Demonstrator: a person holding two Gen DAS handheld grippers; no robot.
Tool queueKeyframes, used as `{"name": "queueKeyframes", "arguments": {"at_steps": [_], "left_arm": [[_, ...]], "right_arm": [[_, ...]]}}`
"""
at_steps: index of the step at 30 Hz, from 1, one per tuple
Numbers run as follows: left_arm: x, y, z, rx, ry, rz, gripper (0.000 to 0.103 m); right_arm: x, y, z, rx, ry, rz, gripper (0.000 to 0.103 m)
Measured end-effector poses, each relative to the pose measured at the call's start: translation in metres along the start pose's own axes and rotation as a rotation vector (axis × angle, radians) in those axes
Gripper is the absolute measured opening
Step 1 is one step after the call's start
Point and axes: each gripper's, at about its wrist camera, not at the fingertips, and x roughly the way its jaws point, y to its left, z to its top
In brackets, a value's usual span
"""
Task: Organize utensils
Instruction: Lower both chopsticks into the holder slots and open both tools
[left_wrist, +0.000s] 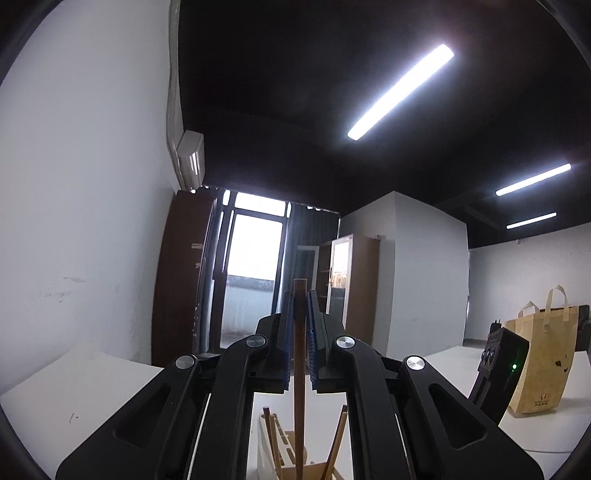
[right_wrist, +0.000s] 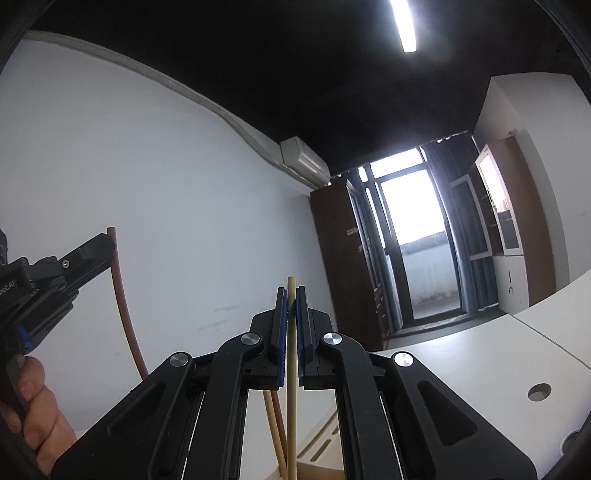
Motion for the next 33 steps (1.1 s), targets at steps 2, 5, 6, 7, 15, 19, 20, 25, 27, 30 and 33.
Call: {"name": "queueKeyframes", "arguments": {"at_steps": [2, 5, 6, 7, 15, 19, 20, 25, 27, 30, 33], "left_arm": [[-0.002, 0.002, 0.000, -0.013, -0.041, 0.001, 0.006], [-0.001, 0.002, -0.003, -0.025, -0.084, 0.005, 0.006], [0.001, 0.002, -0.004, -0.027, -0.091, 0.004, 0.006], [0.003, 0.002, -0.006, -0.025, -0.094, 0.004, 0.006], [0.038, 0.008, -0.033, -0.030, 0.019, 0.002, 0.006], [0.046, 0.010, -0.042, -0.029, 0.067, 0.003, 0.006], [0.047, 0.010, -0.045, -0.031, 0.082, -0.001, 0.006], [0.056, 0.013, -0.057, -0.014, 0.132, 0.001, 0.006], [0.060, 0.016, -0.060, -0.024, 0.156, -0.006, 0.006], [0.059, 0.019, -0.066, -0.014, 0.167, -0.024, 0.006], [0.059, 0.023, -0.071, 0.000, 0.180, -0.028, 0.006]], "right_arm": [[0.000, -0.001, 0.001, 0.005, -0.039, 0.003, 0.005], [0.004, -0.004, -0.001, 0.002, -0.089, 0.000, 0.005], [0.006, -0.007, -0.002, 0.005, -0.099, 0.003, 0.005], [0.009, -0.009, -0.003, 0.009, -0.105, 0.005, 0.005], [0.027, -0.029, -0.024, 0.023, -0.085, -0.018, 0.005], [0.027, -0.032, -0.030, 0.024, -0.079, -0.034, 0.005], [0.027, -0.033, -0.032, 0.025, -0.075, -0.037, 0.005], [0.024, -0.031, -0.041, 0.013, -0.047, -0.045, 0.005], [0.023, -0.032, -0.042, 0.012, -0.043, -0.048, 0.005], [0.021, -0.035, -0.045, 0.025, -0.019, -0.048, 0.005], [0.019, -0.033, -0.050, -0.004, -0.001, -0.057, 0.005]]}}
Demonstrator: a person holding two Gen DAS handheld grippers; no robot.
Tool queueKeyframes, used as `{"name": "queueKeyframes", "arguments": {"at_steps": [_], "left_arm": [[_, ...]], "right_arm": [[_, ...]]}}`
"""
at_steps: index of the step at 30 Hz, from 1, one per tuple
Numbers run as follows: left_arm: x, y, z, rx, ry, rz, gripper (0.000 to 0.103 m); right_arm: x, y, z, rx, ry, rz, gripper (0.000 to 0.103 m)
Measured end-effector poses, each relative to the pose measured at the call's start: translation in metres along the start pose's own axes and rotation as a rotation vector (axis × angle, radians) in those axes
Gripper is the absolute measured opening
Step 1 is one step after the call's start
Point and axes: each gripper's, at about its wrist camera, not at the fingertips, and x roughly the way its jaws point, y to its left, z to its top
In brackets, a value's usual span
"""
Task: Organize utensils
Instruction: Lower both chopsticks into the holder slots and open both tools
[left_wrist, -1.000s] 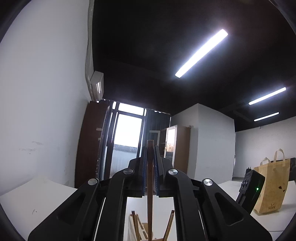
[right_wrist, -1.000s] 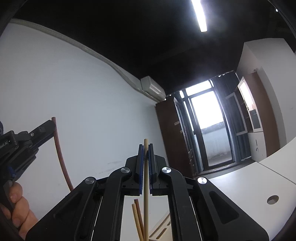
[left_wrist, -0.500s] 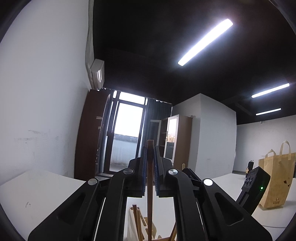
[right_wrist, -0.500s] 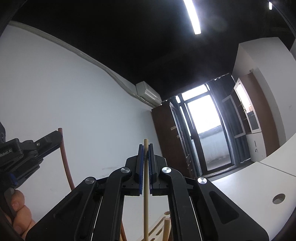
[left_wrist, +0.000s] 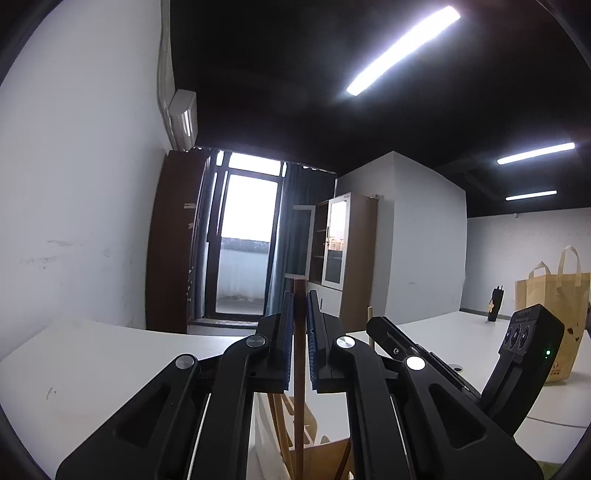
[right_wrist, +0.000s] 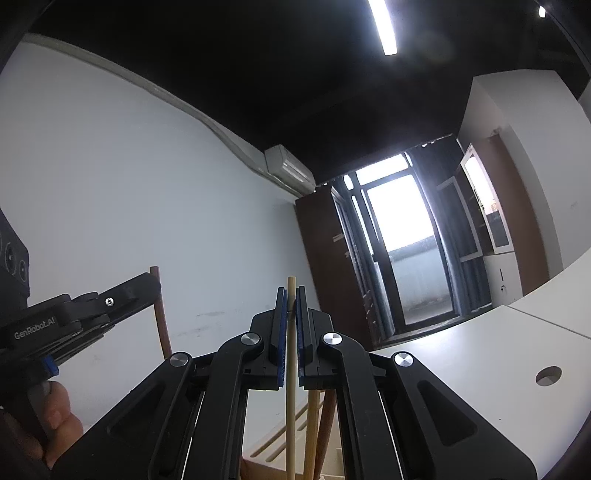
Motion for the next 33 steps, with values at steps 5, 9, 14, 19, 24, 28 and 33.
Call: {"name": "queueKeyframes", "arguments": {"at_steps": [5, 9, 14, 19, 24, 28, 33], "left_arm": [[0.001, 0.005, -0.002, 0.001, 0.027, -0.024, 0.006], [0.004, 0.006, -0.006, 0.025, 0.055, -0.023, 0.007], [0.005, 0.011, -0.007, 0.007, 0.082, -0.035, 0.007], [0.007, 0.008, -0.009, 0.033, 0.102, -0.037, 0.007], [0.007, 0.007, -0.015, 0.037, 0.122, -0.034, 0.007], [0.007, 0.008, -0.016, 0.034, 0.146, -0.018, 0.007], [0.002, 0.013, -0.013, 0.009, 0.144, -0.012, 0.016]], "right_arm": [[-0.001, 0.002, -0.001, -0.011, 0.027, 0.009, 0.005], [-0.010, 0.006, -0.004, -0.037, 0.048, 0.002, 0.005], [-0.017, 0.003, -0.006, -0.028, 0.087, -0.004, 0.005], [-0.022, 0.006, -0.010, -0.047, 0.127, -0.013, 0.005], [-0.024, 0.009, -0.014, -0.058, 0.166, -0.021, 0.005], [-0.025, 0.010, -0.015, -0.058, 0.193, -0.024, 0.005], [-0.029, 0.007, -0.016, -0.047, 0.214, -0.033, 0.006]]}}
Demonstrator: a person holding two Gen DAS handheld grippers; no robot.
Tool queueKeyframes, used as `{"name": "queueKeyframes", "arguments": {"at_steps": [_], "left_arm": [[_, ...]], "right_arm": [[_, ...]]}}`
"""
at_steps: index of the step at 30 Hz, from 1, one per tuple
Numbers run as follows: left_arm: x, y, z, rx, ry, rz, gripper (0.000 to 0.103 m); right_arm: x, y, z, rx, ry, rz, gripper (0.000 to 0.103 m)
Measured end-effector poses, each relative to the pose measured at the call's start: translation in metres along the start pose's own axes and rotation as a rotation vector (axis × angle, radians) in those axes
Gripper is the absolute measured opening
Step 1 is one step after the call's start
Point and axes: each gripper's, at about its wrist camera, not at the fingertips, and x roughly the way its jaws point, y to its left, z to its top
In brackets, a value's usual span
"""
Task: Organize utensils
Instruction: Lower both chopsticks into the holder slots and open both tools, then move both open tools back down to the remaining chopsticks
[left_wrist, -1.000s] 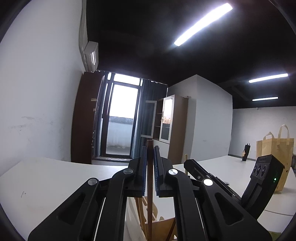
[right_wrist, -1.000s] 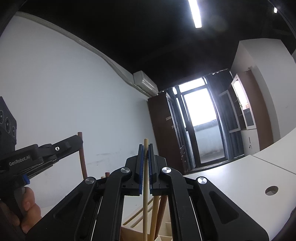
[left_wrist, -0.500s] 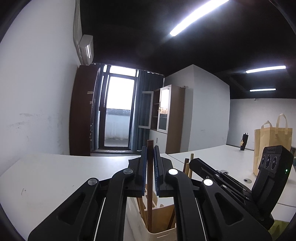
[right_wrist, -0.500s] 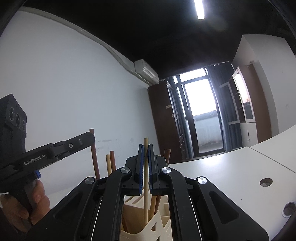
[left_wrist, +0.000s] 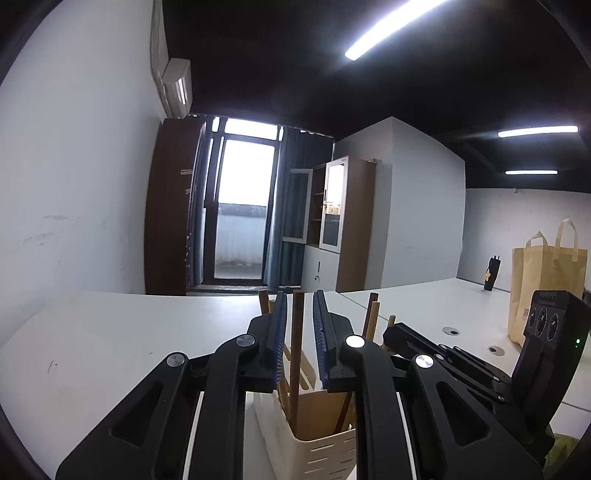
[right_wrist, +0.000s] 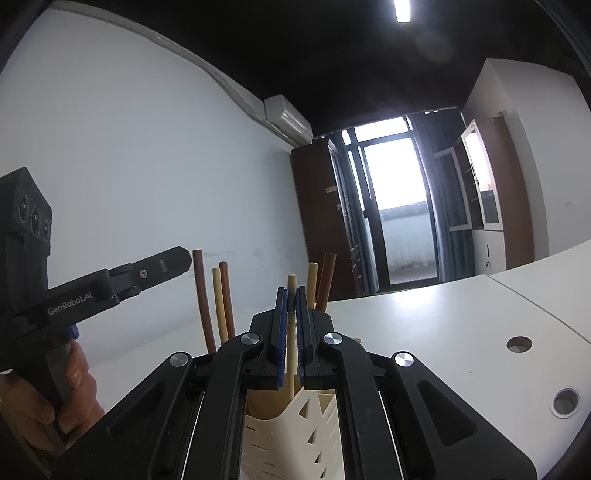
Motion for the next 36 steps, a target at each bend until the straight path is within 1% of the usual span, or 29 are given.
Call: {"name": "queueKeyframes", "arguments": {"at_steps": [5, 8, 11, 12, 14, 16, 18, 20, 22, 25, 29, 32, 36], "left_arm": [[-0.009, 0.003, -0.001, -0.013, -0.002, 0.007, 0.019], [-0.014, 0.002, -0.002, -0.013, -0.001, 0.014, 0.020], [-0.020, 0.001, -0.003, -0.010, 0.006, 0.023, 0.021], [-0.022, 0.001, -0.004, -0.010, 0.010, 0.027, 0.022], [-0.025, -0.001, -0.003, -0.004, 0.026, 0.044, 0.023], [-0.031, 0.000, -0.003, -0.012, 0.040, 0.057, 0.028], [-0.036, 0.001, -0.006, -0.023, 0.069, 0.064, 0.036], [-0.040, 0.001, -0.011, -0.024, 0.106, 0.088, 0.037], [-0.043, 0.001, -0.017, -0.020, 0.139, 0.114, 0.037], [-0.046, 0.004, -0.024, -0.033, 0.181, 0.145, 0.038], [-0.051, 0.010, -0.033, -0.064, 0.245, 0.162, 0.043], [-0.057, 0.008, -0.040, -0.043, 0.261, 0.180, 0.045], [-0.065, 0.012, -0.052, -0.080, 0.286, 0.189, 0.046]], "right_arm": [[-0.004, 0.001, 0.001, -0.006, 0.001, -0.006, 0.006], [-0.005, 0.001, 0.002, -0.004, 0.001, -0.009, 0.015], [-0.008, 0.001, 0.002, -0.002, 0.007, -0.013, 0.016], [-0.015, -0.001, -0.001, -0.002, 0.008, -0.015, 0.016], [-0.020, 0.001, 0.000, -0.003, 0.011, -0.024, 0.019], [-0.025, 0.002, 0.000, -0.009, 0.015, -0.037, 0.027], [-0.030, 0.006, 0.000, -0.025, 0.031, -0.047, 0.030], [-0.033, 0.010, -0.003, -0.041, 0.052, -0.060, 0.032], [-0.037, 0.013, -0.006, -0.052, 0.080, -0.072, 0.038], [-0.041, 0.019, -0.013, -0.062, 0.112, -0.090, 0.043], [-0.047, 0.026, -0.020, -0.075, 0.162, -0.085, 0.043], [-0.051, 0.029, -0.025, -0.070, 0.199, -0.078, 0.044], [-0.054, 0.028, -0.035, -0.040, 0.265, -0.068, 0.044]]}}
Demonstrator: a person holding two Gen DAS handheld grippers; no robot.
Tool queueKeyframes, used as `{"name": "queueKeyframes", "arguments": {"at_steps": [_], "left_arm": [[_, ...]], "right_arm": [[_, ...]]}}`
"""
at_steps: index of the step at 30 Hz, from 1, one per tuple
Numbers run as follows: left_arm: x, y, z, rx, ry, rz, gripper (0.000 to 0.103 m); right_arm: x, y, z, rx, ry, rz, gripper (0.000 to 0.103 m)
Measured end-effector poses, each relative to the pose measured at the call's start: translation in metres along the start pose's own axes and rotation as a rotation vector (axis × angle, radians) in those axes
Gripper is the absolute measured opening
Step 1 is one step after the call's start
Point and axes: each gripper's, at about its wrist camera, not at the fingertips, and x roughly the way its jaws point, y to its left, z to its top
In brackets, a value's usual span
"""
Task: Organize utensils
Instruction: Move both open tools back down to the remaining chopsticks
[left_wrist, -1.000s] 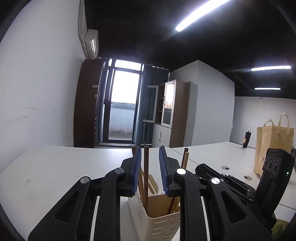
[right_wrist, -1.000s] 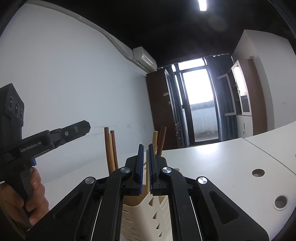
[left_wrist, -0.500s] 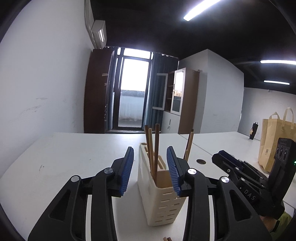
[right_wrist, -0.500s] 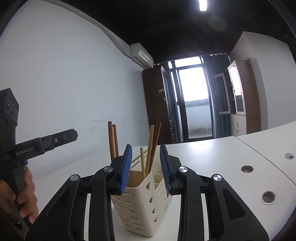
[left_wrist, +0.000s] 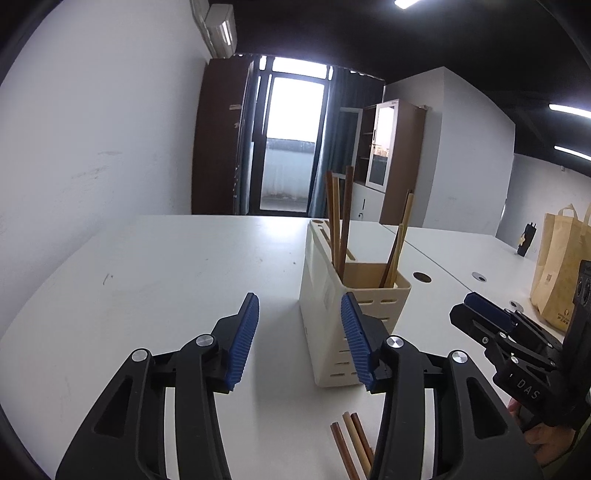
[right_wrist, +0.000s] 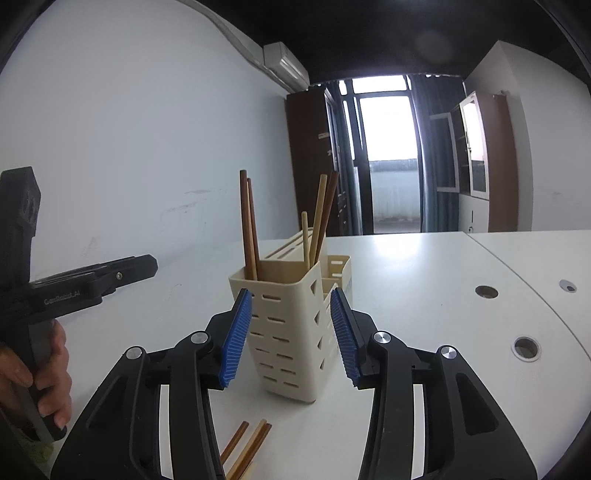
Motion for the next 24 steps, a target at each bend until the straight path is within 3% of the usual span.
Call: {"name": "queueKeyframes", "arguments": {"at_steps": [24], "left_arm": [[0.015, 0.000, -0.049, 0.044, 0.204, 0.023, 0.055]], "right_arm": [[0.015, 0.013, -0.061, 0.037, 0.375, -0.014, 0.055]]}}
